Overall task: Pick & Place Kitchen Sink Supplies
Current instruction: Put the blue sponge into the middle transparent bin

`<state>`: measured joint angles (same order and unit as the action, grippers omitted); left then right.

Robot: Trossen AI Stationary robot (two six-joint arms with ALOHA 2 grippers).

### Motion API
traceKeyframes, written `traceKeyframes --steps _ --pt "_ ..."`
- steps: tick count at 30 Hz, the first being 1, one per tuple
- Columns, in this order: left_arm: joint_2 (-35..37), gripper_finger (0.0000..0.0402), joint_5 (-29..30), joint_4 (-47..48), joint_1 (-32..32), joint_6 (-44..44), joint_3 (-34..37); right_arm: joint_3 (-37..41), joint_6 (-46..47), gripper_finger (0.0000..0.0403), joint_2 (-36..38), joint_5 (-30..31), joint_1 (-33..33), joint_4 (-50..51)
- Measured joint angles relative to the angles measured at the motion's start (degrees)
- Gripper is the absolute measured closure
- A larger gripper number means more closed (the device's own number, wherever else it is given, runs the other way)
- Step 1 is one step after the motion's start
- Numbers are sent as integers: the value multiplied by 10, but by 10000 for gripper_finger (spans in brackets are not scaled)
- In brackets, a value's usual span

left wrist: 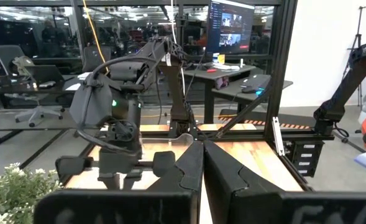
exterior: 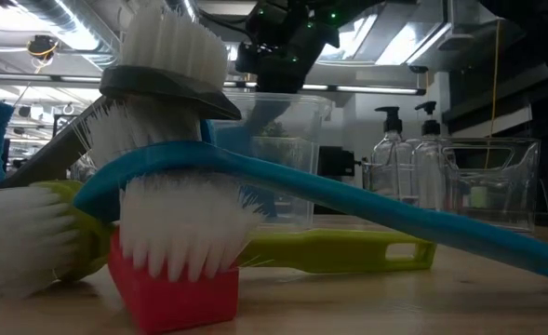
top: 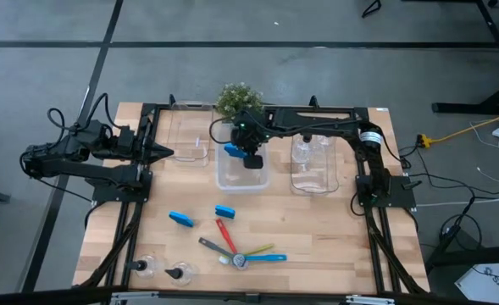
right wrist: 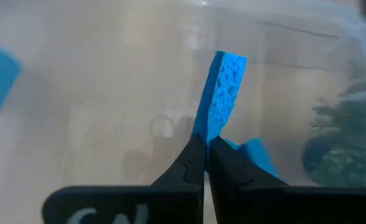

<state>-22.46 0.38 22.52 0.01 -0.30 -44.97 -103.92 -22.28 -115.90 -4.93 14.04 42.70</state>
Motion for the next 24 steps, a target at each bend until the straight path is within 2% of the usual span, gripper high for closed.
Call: traceKeyframes --steps 6,16,24 --pt "0 395 0 0 0 0 0 0 -44 397 0 -43 2 14" --pt "0 395 0 0 0 0 0 0 -129 397 0 -43 2 40" --pt "0 396 0 0 0 0 0 0 -156 397 -11 -47 2 40"
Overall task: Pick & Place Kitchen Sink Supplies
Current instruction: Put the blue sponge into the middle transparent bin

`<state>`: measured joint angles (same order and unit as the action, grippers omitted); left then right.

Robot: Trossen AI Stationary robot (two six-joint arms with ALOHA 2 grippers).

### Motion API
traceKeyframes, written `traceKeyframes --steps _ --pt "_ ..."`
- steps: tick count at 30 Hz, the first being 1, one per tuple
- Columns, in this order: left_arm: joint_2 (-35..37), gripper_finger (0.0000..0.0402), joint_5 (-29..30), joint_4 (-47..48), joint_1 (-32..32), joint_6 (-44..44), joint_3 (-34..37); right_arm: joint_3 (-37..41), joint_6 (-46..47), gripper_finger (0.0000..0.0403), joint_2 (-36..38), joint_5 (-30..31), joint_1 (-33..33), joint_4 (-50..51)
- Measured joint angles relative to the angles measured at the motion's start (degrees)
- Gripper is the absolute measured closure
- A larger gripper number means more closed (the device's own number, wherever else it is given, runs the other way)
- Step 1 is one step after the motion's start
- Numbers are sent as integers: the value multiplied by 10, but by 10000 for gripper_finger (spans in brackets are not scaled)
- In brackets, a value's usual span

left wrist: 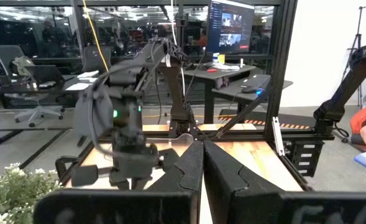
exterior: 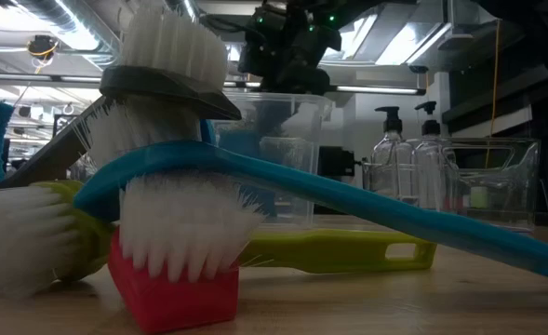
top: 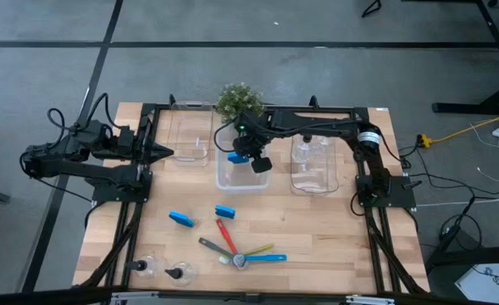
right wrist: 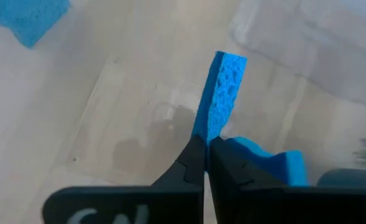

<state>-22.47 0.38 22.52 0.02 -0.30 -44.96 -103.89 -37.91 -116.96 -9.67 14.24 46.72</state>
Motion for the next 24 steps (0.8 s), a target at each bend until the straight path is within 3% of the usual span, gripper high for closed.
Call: traceKeyframes --steps 8,17,24 --pt "0 395 0 0 0 0 0 0 0 396 -18 -1 0 -5" --pt "0 396 0 0 0 0 0 1 15 334 -27 0 0 -5" --pt "0 396 0 0 0 0 0 1 19 313 -27 0 0 -5"
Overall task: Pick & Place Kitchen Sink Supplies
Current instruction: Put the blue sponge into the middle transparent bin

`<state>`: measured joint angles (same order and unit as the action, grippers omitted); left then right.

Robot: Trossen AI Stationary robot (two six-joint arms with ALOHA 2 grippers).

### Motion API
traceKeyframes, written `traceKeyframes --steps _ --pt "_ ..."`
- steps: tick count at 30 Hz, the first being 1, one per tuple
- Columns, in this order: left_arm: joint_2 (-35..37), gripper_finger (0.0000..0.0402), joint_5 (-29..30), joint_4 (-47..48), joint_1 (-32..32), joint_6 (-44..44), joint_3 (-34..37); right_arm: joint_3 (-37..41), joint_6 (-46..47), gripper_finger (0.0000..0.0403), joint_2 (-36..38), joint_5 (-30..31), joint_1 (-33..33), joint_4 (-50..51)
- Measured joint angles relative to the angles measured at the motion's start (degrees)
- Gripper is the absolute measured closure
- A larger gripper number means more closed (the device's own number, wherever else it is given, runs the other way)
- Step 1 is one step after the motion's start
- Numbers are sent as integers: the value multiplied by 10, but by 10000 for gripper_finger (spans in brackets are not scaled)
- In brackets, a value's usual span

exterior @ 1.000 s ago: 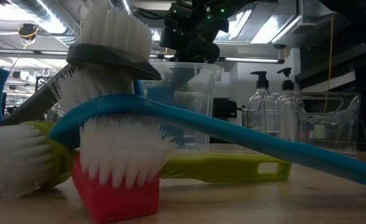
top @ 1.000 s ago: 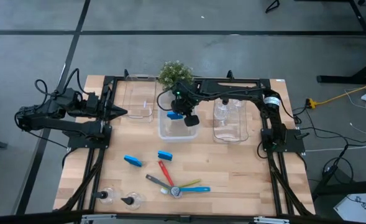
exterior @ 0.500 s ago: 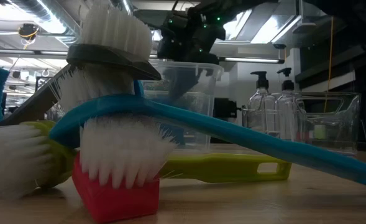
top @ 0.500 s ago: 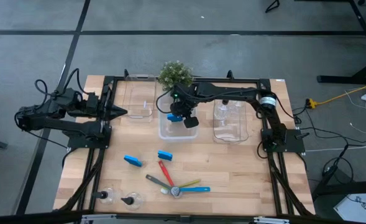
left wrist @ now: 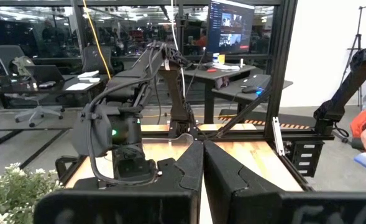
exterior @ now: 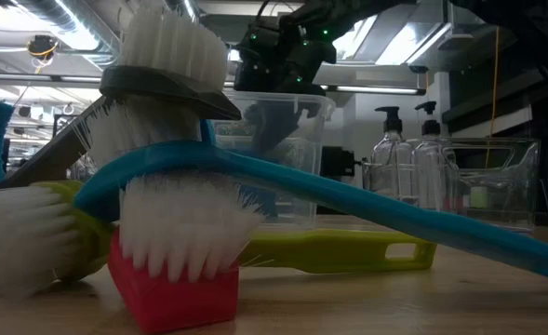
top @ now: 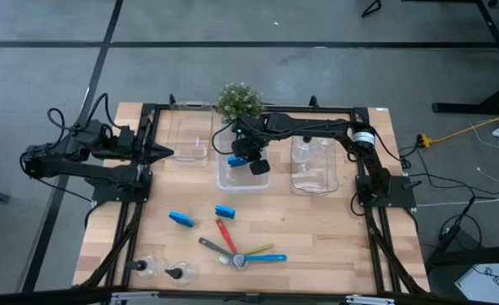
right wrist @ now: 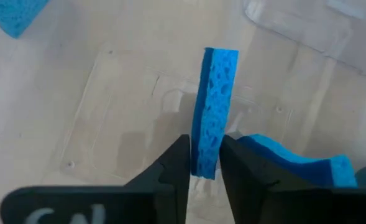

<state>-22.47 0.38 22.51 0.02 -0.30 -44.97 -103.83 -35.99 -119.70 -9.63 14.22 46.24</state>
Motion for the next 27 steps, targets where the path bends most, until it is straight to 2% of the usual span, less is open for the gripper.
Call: traceKeyframes --steps 6,18,27 --pt "0 395 0 0 0 0 0 -15 10 289 0 30 0 18" --pt "0 395 0 0 0 0 0 -96 16 211 0 30 0 111" --pt "0 396 0 0 0 0 0 -196 46 194 0 30 -3 219"
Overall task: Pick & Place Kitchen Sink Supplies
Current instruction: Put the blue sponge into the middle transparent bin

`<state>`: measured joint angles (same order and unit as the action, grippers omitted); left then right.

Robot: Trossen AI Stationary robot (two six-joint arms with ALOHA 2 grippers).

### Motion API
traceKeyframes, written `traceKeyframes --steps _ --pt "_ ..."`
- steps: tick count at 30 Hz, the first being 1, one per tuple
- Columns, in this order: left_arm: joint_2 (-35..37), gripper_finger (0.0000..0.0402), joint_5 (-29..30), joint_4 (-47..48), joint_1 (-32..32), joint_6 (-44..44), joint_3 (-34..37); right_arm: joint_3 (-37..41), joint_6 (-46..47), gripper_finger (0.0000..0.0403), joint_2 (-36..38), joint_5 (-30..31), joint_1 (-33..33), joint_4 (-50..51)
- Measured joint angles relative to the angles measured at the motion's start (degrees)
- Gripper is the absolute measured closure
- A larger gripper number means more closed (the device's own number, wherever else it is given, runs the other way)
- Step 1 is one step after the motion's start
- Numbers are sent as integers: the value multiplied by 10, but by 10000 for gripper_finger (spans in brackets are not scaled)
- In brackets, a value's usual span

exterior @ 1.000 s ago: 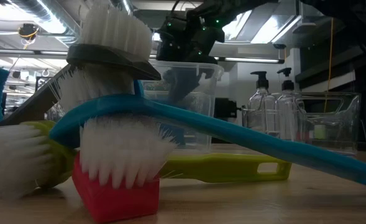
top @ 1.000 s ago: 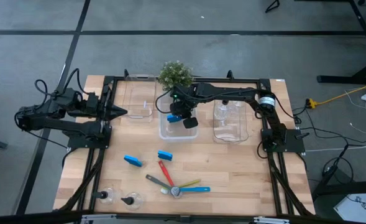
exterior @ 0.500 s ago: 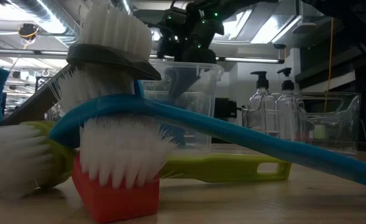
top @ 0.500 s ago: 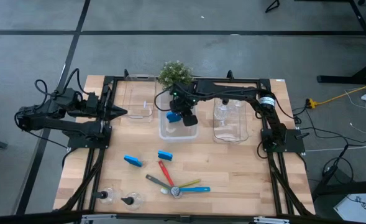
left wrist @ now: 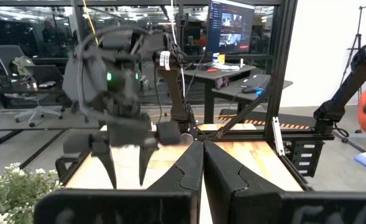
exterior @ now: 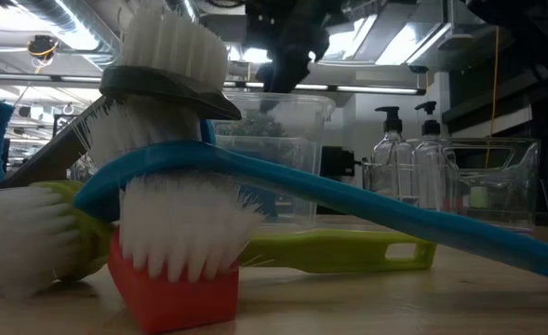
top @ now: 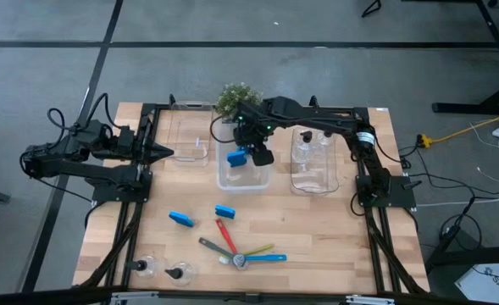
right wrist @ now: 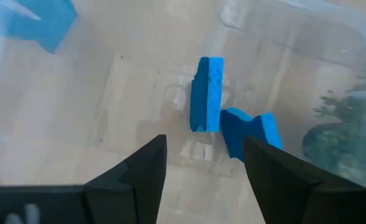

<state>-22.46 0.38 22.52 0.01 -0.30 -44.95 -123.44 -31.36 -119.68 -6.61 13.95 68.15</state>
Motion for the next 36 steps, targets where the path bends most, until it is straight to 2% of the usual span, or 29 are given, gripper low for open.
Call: traceKeyframes --steps 12,22,36 --pt "0 396 0 0 0 0 0 -115 85 194 1 1 -59 124" --pt "0 396 0 0 0 0 0 -113 150 194 17 0 -143 213" --pt "0 395 0 0 0 0 0 -113 239 194 32 -1 -243 219"
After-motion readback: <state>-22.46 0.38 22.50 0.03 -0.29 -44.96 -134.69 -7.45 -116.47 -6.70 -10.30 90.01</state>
